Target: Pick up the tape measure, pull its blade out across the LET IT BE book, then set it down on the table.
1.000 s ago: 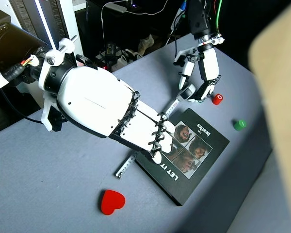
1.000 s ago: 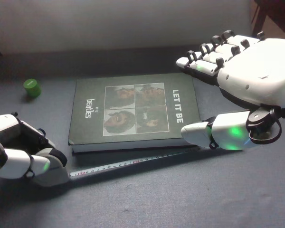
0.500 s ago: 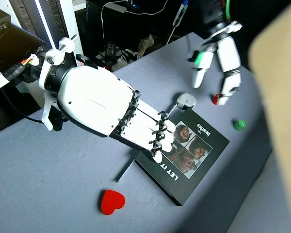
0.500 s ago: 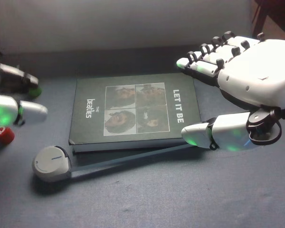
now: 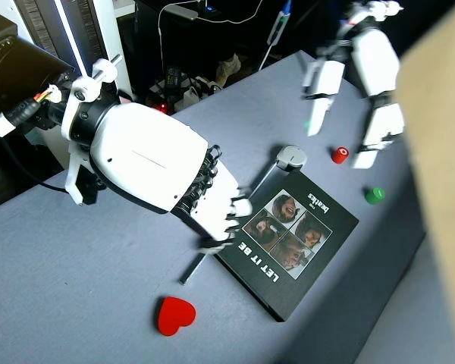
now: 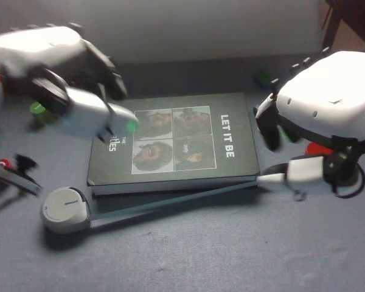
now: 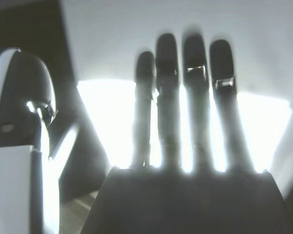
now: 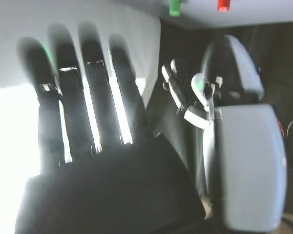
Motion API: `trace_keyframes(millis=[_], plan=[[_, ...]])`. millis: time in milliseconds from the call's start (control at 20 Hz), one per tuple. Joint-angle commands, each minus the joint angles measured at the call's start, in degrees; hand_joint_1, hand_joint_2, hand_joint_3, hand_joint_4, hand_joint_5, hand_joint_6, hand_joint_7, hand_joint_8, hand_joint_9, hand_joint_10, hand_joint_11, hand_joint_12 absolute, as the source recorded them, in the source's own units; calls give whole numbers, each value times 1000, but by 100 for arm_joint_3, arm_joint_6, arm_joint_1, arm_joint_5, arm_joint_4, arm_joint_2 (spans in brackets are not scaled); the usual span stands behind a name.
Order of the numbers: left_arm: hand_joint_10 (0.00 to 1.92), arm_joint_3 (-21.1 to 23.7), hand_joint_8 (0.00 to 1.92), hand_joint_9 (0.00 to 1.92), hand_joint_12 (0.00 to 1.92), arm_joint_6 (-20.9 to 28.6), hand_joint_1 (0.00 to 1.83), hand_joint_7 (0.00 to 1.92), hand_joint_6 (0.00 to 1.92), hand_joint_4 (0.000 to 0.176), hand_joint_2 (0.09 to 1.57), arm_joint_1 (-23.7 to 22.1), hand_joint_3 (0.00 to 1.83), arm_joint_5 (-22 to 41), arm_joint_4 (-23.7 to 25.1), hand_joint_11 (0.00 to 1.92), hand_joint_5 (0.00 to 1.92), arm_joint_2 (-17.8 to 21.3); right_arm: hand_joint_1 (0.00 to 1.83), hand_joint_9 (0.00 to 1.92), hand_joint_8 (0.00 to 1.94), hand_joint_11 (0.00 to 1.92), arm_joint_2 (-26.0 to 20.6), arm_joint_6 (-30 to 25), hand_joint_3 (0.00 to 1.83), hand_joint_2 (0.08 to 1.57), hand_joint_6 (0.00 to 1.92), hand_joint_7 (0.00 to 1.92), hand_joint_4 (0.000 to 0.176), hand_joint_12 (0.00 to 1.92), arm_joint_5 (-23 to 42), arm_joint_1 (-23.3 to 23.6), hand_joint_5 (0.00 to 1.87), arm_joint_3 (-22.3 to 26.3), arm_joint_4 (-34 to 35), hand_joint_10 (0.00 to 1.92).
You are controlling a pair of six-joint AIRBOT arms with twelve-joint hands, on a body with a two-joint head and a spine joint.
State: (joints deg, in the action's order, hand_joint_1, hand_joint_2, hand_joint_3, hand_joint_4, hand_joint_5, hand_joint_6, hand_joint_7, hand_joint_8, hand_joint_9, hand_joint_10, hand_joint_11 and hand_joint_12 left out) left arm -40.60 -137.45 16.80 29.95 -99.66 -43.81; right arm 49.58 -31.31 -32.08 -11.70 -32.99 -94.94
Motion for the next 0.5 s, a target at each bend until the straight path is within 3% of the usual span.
trace_keyframes(millis=[0,50,100,150,200,250,300,350,450], plan=[[1919,74,1917,907,1919,-118,871,833,1911,15,1094,-93,4,503,88,1060,658,-47,947,1329,1939,1626,-36,-19,1,1050,1917,1028,0,1920,-121,54,837,21,-329,1920],[1921,261,1920,970,1921,-368,913,937,1919,42,1104,-166,3,829,-63,1111,788,-166,958,1491,1941,1763,-36,-19,5,1065,1920,1161,0,1921,-121,54,936,21,-332,1921],[1921,490,1920,970,1921,-729,913,937,1919,42,1104,-256,3,1285,-213,1111,788,-334,958,1491,1941,1763,-35,-19,5,1065,1920,1161,0,1921,-115,54,936,21,-337,1921],[1921,661,1921,1199,1921,-979,874,1208,1921,67,1121,-290,3,1549,-314,1297,1081,-500,868,1686,1941,1875,-35,-20,8,1130,1921,1465,0,1921,-106,54,1263,21,-337,1921],[1921,776,1921,1326,1921,-1038,794,1333,1921,66,1139,-301,6,1765,-393,1412,1196,-655,842,1724,1941,1890,-35,-21,0,1169,1921,1536,141,1921,-104,54,1356,23,-337,1921],[1921,871,1921,1414,1921,-877,692,1417,1921,59,1178,-282,13,1953,-407,1498,1267,-807,841,1748,1941,1899,-35,-21,6,1199,1921,1565,169,1921,-103,54,1387,24,-337,1921],[1921,960,1921,1467,1921,-749,591,1457,1921,46,1219,-267,16,2211,-338,1554,1302,-985,858,1755,1941,1902,-35,-21,14,1227,1921,1572,175,1921,-103,54,1395,25,-338,1921],[1921,996,1921,1489,1921,-671,535,1470,1921,0,1266,-272,1,2390,-343,1582,1315,-1103,863,1756,1941,1902,-35,-24,17,1236,1921,1574,176,1921,-103,56,1396,25,-338,1921],[1921,1016,1921,1489,1921,-630,517,1465,1921,0,1307,-295,6,2694,-327,1595,1272,-1248,799,1770,1941,1906,-35,-25,27,1283,1921,1568,176,1921,-102,56,1376,27,-338,1921]])
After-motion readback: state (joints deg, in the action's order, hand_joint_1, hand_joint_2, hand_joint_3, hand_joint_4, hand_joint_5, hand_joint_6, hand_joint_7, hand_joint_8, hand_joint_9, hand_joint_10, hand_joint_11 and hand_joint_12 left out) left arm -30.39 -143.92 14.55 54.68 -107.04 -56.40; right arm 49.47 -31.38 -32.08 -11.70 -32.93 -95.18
